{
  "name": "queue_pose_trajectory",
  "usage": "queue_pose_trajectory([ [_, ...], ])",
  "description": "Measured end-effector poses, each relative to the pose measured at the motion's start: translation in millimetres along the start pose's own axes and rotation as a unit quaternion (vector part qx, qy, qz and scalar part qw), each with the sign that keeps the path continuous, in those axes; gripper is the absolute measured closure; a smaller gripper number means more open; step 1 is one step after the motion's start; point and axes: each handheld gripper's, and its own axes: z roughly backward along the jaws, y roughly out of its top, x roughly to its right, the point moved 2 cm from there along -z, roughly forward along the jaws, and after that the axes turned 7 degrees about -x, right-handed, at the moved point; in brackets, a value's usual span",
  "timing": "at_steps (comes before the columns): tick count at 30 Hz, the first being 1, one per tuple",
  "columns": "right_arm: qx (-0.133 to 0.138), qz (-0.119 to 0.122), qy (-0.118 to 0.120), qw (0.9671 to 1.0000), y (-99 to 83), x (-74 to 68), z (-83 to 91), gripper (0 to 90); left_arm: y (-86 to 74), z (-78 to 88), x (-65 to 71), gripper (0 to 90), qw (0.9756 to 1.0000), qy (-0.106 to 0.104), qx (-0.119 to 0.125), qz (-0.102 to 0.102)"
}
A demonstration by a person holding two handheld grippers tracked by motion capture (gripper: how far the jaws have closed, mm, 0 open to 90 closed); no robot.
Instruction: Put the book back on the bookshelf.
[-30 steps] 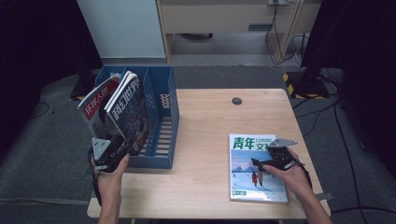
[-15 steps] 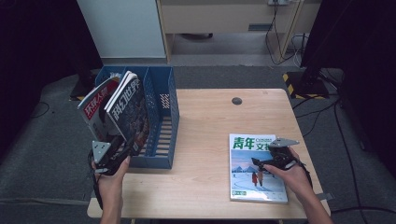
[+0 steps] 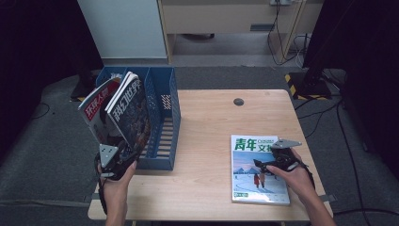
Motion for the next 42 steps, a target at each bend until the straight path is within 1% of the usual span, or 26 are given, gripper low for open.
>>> queue_pose_trajectory([
  [4,0.001,0.0,0.001,1.0,0.0,0.1,0.2,5.0,0.8,-2.2,5.2,34.8,0.9999,-0.012,-0.005,-0.004],
  [5,0.0,0.0,0.0,1.0,0.0,0.1,0.2,5.1,0.9,-3.0,6.7,34.1,0.9998,-0.017,-0.005,-0.005],
  [6,0.001,0.0,0.0,1.0,-0.1,0.1,0.2,5.1,1.1,-3.8,7.9,33.7,0.9996,-0.027,-0.005,-0.001],
  [7,0.0,0.0,0.0,1.0,-0.3,0.1,0.2,5.1,1.4,-4.3,8.8,33.3,0.9995,-0.032,-0.005,0.0],
  [8,-0.001,0.0,-0.001,1.0,-0.4,0.2,0.1,5.1,1.6,-4.6,10.0,33.2,0.9995,-0.031,-0.006,-0.005],
  [9,-0.002,0.002,0.0,1.0,-0.5,0.3,0.2,5.1,1.7,-5.1,11.7,33.0,0.9994,-0.029,-0.008,-0.015],
  [11,-0.003,0.001,0.0,1.0,-0.5,0.0,0.0,5.2,2.2,-6.0,14.0,32.7,0.999,-0.034,-0.01,-0.027],
  [15,0.0,-0.001,-0.002,1.0,-0.1,0.3,0.0,5.6,3.2,-8.4,20.3,31.5,0.9977,-0.056,-0.012,-0.036],
  [16,0.001,-0.002,-0.006,1.0,0.0,0.7,-0.3,5.9,3.2,-9.0,21.5,31.3,0.9975,-0.058,-0.013,-0.039],
  [17,0.0,-0.001,-0.007,1.0,-0.1,1.2,-0.3,5.9,3.6,-9.5,24.1,31.3,0.997,-0.064,-0.011,-0.043],
  [19,-0.001,-0.003,-0.007,1.0,-0.3,1.1,-0.1,5.9,5.0,-9.5,28.0,31.2,0.9964,-0.068,-0.009,-0.05],
  [21,0.0,-0.005,-0.006,1.0,-0.1,0.9,0.9,5.9,5.9,-10.2,32.5,30.0,0.9957,-0.076,-0.011,-0.051],
  [25,0.003,-0.002,-0.006,1.0,0.3,2.3,2.0,5.9,4.8,-12.5,37.1,27.2,0.995,-0.083,-0.018,-0.054],
  [29,0.006,-0.007,-0.008,0.9999,0.7,3.7,4.3,5.8,5.1,-14.2,39.5,25.2,0.9946,-0.083,-0.024,-0.057],
  [30,0.008,-0.005,-0.008,0.9999,1.0,4.9,5.2,5.4,5.3,-15.0,40.8,24.7,0.9941,-0.088,-0.026,-0.059],
  [32,0.011,-0.007,-0.011,0.9999,1.2,6.1,6.2,5.2,6.1,-15.7,42.2,23.1,0.9935,-0.09,-0.03,-0.064],
  [35,0.014,-0.006,-0.016,0.9998,1.6,8.4,8.7,4.9,6.3,-17.3,45.1,20.8,0.9926,-0.097,-0.035,-0.064],
  [39,0.018,-0.013,-0.019,0.9996,1.4,12.4,11.0,4.9,6.6,-17.6,52.8,19.9,0.9915,-0.1,-0.039,-0.073],
  [41,0.017,-0.015,-0.018,0.9996,1.1,14.1,12.5,5.2,7.2,-18.7,58.3,19.9,0.9905,-0.108,-0.04,-0.076],
  [42,0.019,-0.016,-0.019,0.9995,1.2,15.2,12.8,5.4,7.4,-18.8,60.7,19.9,0.9902,-0.107,-0.041,-0.08],
])
